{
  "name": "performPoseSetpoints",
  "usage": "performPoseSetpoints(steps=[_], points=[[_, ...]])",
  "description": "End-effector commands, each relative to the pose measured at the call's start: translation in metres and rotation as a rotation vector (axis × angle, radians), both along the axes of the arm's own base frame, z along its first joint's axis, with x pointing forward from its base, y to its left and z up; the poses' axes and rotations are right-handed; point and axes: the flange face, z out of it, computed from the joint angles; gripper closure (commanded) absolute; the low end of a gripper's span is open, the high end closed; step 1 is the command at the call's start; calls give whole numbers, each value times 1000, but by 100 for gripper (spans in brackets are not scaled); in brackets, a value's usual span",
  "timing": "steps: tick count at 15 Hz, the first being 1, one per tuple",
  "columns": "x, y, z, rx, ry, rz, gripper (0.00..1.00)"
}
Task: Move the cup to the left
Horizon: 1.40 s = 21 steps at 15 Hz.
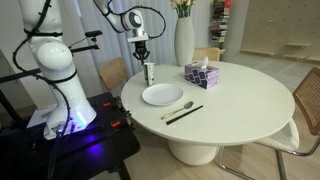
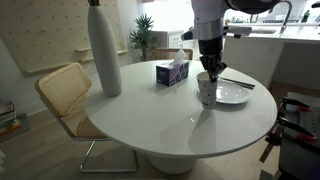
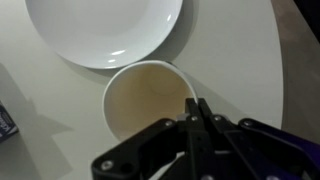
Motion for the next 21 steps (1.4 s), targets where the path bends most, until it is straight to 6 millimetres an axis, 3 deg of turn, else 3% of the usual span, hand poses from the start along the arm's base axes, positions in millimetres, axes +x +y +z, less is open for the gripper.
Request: performPoseSetpoints(steps=[1, 14, 21], points=[[-11, 15, 3, 6, -35, 23, 99], [-5, 18, 4, 101, -116, 52, 99], [-2, 4, 1, 103, -129, 32, 99]])
